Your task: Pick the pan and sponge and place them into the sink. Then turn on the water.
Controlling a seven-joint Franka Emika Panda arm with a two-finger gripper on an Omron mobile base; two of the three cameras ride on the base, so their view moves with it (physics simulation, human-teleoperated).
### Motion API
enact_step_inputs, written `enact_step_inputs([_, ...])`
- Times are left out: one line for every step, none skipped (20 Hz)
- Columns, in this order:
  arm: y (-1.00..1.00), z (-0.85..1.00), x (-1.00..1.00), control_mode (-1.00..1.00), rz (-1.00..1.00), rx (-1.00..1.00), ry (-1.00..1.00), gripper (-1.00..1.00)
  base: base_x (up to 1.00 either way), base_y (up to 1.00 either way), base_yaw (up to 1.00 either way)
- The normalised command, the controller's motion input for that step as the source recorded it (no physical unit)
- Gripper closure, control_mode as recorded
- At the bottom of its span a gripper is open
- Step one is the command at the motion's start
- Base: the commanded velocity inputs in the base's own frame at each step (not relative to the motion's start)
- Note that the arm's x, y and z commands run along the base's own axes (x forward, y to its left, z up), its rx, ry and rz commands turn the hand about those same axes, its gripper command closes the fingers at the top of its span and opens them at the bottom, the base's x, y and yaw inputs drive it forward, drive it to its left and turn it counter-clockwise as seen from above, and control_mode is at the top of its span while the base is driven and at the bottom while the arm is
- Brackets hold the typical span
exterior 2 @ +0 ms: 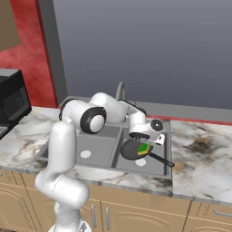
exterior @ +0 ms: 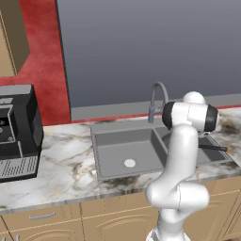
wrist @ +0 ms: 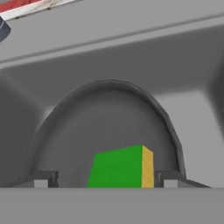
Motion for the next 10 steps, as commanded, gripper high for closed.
enact_step_inputs([0.0,0.26,0.0,-1.0,0.06,0.11,0.0,-1.0,0.0,0.0,0.0])
enact_step_inputs([-0.01,0.32,0.0,-1.0,0.06,0.12,0.0,-1.0,0.0,0.0,0.0])
enact_step_inputs([-0.02,0.31,0.0,-1.0,0.06,0.12,0.0,-1.0,0.0,0.0,0.0])
enact_step_inputs([-0.01,0.33,0.0,-1.0,0.06,0.11,0.0,-1.0,0.0,0.0,0.0])
enact_step_inputs([-0.04,0.33,0.0,-1.0,0.06,0.11,0.0,-1.0,0.0,0.0,0.0])
enact_step_inputs([-0.04,0.31,0.0,-1.0,0.06,0.1,0.0,-1.0,0.0,0.0,0.0])
enact_step_inputs([-0.06,0.37,0.0,-1.0,0.06,0.09,-0.01,-1.0,0.0,0.0,0.0])
enact_step_inputs([-0.06,0.42,-0.03,-1.0,0.06,0.09,-0.02,-1.0,0.0,0.0,0.0])
enact_step_inputs([-0.07,0.43,-0.05,-1.0,0.06,0.1,-0.02,-1.0,0.0,0.0,0.0])
enact_step_inputs([-0.1,0.4,-0.01,-1.0,0.07,0.13,-0.01,-1.0,0.0,0.0,0.0])
